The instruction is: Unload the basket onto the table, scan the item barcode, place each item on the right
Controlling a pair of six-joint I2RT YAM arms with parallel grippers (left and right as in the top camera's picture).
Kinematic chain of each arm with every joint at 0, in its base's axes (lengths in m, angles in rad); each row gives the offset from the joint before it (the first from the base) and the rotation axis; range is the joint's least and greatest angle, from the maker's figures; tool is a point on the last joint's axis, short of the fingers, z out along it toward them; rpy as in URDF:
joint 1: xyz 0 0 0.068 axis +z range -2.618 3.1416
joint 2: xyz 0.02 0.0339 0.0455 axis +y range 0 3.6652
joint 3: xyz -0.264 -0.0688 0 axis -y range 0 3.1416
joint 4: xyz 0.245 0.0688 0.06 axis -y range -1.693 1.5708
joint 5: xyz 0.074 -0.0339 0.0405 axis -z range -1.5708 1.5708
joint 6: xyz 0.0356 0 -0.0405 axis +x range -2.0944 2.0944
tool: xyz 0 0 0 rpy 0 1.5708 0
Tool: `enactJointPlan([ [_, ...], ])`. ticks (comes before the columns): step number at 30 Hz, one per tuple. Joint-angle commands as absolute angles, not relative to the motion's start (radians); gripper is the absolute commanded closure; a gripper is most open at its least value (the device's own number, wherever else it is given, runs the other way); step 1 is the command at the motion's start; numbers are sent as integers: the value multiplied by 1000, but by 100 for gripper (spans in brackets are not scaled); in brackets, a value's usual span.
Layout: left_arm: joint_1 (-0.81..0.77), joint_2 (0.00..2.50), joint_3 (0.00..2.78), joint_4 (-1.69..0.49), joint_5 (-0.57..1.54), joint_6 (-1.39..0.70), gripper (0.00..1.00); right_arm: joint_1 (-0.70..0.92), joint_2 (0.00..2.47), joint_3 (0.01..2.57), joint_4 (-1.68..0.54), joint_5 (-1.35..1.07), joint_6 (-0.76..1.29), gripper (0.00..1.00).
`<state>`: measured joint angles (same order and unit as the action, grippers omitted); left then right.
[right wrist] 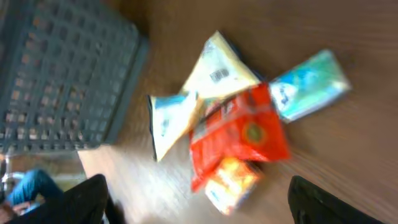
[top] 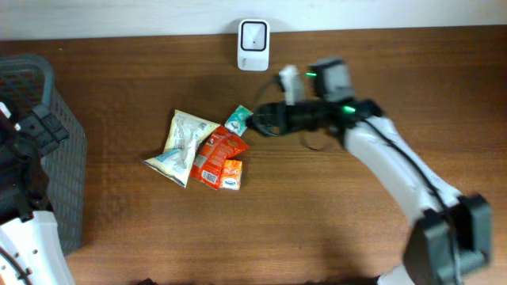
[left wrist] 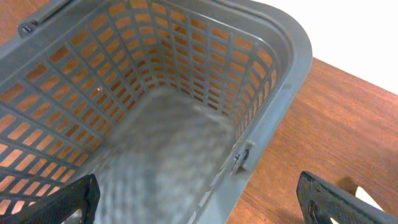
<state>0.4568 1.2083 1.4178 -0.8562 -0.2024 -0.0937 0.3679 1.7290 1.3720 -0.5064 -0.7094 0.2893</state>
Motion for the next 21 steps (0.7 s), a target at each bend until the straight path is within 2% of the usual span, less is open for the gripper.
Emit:
enactJointPlan([
  [1,461,1211,1421,-855,-207,-81,1,488,1900,1663,-623,-515,334,9],
  [2,461,1211,1421,-855,-207,-81,1,505,1940,1717,-653,-498,334,9],
  [5,461,1211,1421,-855,-207,-81,1,571,2107,1901,-719,-461,381,20],
  [8,461,1211,1421,-855,-207,-81,1,604,2168,1913,-696,-413,471,27],
  [11,461,1211,1421,-855,-207,-81,1,623,2210,1913,-676,-406,521,30],
  [21,461,1211,1421,-855,-207,-81,1,702,2346,1912,-612,-407,694,30],
])
